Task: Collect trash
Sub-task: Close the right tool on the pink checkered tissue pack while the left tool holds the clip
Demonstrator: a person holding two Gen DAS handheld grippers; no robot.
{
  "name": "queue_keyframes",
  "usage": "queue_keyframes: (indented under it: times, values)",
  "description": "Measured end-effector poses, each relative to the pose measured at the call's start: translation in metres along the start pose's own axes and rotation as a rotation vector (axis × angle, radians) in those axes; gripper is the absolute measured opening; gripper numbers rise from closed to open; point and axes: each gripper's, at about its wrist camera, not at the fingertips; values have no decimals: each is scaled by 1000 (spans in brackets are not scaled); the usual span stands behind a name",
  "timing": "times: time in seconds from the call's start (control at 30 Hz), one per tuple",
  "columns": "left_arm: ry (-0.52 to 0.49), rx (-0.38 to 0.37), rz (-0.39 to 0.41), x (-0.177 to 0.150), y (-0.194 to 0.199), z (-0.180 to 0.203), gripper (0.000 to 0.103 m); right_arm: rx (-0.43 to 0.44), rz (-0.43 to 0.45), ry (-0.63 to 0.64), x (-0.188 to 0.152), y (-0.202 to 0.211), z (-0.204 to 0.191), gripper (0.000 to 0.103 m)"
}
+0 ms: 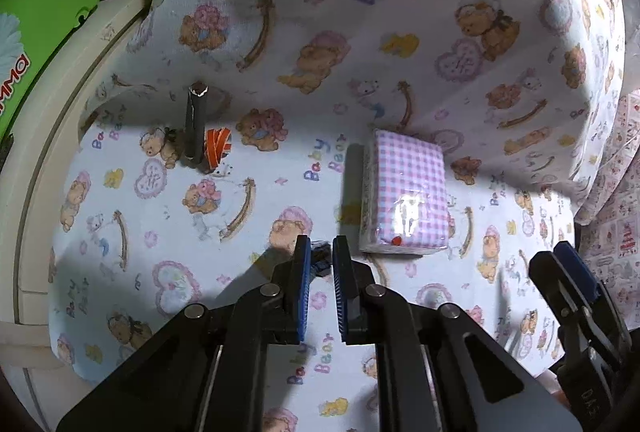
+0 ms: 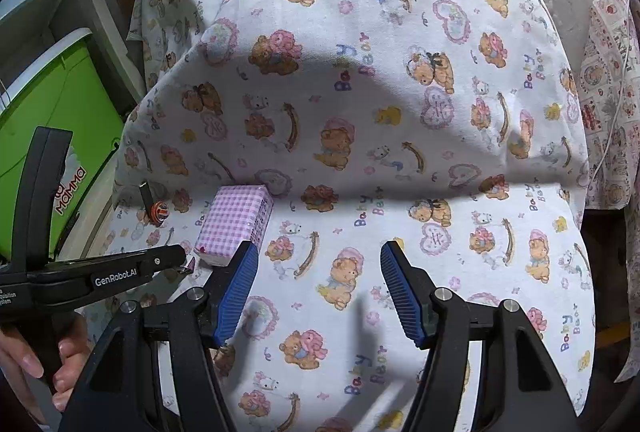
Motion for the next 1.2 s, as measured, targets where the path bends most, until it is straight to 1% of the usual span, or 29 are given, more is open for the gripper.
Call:
queue_keyframes:
  times: [0.07,0.17,0.27,0.33,0.47,0.57,0.63,0.7,0.83,0.93,1.2]
  values:
    - [2,3,-7,-1,-4,-1,11,-3,-3,1,0,-1,-1,66]
    - [3,-21,8,-2,2,-5,6,-5,-6,7,0,-3,-2,66]
    - [-18,-27,52,-3,21,-9,6,-7,-4,12,0,-4,-4,66]
    - [-14,-28,79,-4,32,-13,6,-3,-2,9,1,-4,-5,66]
    - [3,3,114,-4,46,-25,6,15,0,6,4,-8,-11,66]
    - [21,22,133,-1,53,-35,7,23,3,24,8,-13,-24,67]
    - [33,22,138,2,56,-41,7,22,10,42,9,-16,-33,71]
    - [43,30,146,4,58,-47,7,22,16,63,10,-20,-45,72]
    - [66,32,145,8,61,-58,7,14,26,121,12,-31,-71,78]
    - [76,31,144,8,62,-61,7,13,12,138,13,-43,-87,78]
    - [73,45,155,9,67,-67,7,-73,5,137,10,-69,-105,78]
Point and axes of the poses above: each gripper's, at about its wrist camera, not at the fingertips, and y roughly against the way its jaws point, z to its right, x to its top, and after that the axes turned 12 degrees about y, right-handed
